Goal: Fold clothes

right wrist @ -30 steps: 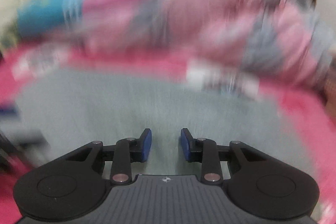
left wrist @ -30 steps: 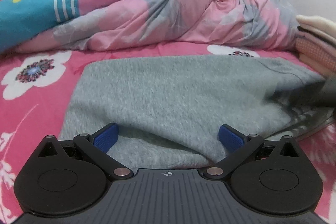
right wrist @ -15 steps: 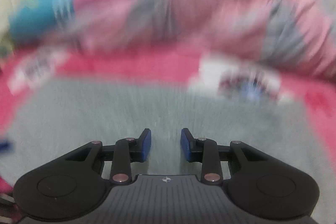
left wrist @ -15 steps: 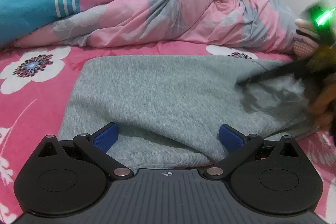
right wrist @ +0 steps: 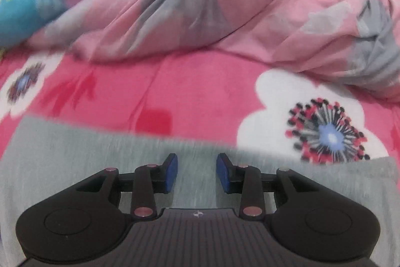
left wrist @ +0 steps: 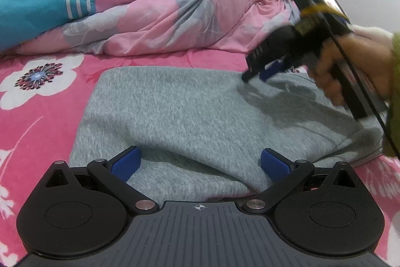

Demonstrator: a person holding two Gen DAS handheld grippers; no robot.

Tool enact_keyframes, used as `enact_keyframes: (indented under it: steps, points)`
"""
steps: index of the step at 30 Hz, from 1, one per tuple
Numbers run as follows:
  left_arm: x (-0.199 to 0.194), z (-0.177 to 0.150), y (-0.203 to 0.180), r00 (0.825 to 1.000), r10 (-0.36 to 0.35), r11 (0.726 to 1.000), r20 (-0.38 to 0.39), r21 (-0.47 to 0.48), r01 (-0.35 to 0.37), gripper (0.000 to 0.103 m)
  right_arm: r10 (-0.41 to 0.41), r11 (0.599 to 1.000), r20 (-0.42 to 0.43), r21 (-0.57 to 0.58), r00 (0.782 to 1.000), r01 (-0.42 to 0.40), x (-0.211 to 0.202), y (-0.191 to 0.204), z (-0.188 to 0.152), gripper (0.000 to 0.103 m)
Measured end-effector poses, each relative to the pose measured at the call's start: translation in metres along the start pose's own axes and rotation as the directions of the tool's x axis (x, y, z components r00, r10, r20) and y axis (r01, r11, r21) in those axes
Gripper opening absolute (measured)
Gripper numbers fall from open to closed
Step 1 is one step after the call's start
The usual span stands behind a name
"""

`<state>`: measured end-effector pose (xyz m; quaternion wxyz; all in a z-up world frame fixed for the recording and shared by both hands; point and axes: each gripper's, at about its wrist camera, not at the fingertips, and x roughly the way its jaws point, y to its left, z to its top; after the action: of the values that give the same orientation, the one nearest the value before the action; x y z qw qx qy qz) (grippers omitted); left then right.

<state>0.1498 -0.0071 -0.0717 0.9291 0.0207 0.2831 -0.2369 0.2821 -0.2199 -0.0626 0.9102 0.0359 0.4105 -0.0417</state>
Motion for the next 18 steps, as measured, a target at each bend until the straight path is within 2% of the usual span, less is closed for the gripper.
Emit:
enact_keyframes:
  steps: [2, 4, 6, 9, 13, 16, 18]
  points:
    - [0.000, 0.000, 0.000, 1.000, 0.000, 1.000, 0.000, 0.000, 0.000, 0.103, -0.028, 0.999, 0.022, 0.029, 0.999, 0.027, -0.008, -0.003, 0.009, 0.037]
    - [0.000, 0.000, 0.000, 1.000, 0.000, 1.000, 0.000, 0.001, 0.000, 0.103, -0.009, 1.000, 0.049, 0.023, 0.999, 0.008, -0.024, -0.001, 0.009, 0.037]
    - [0.000, 0.000, -0.001, 1.000, 0.001, 1.000, 0.000, 0.002, -0.001, 0.103, 0.077, 0.996, 0.056, 0.030, 0.995, -0.078, -0.043, 0.004, -0.002, 0.037]
    - [0.000, 0.000, -0.001, 1.000, 0.002, 1.000, 0.000, 0.002, -0.002, 0.103, 0.161, 0.987, 0.043, 0.007, 0.986, -0.162, -0.066, 0.015, -0.027, 0.037]
    - [-0.001, 0.001, -0.001, 1.000, 0.007, 1.000, 0.004, 0.000, -0.007, 0.103, 0.114, 0.988, -0.018, -0.107, 0.993, -0.116, -0.038, 0.028, -0.070, 0.039]
    - [-0.011, 0.002, -0.002, 0.999, 0.023, 1.000, 0.046, 0.002, -0.023, 0.103, 0.121, 0.989, 0.038, -0.091, 0.992, -0.118, -0.043, 0.026, -0.073, 0.040]
    - [-0.019, 0.002, -0.001, 0.997, 0.022, 1.000, 0.074, 0.018, -0.024, 0.103, 0.122, 0.992, 0.025, -0.046, 0.992, -0.121, -0.054, 0.023, -0.069, 0.039]
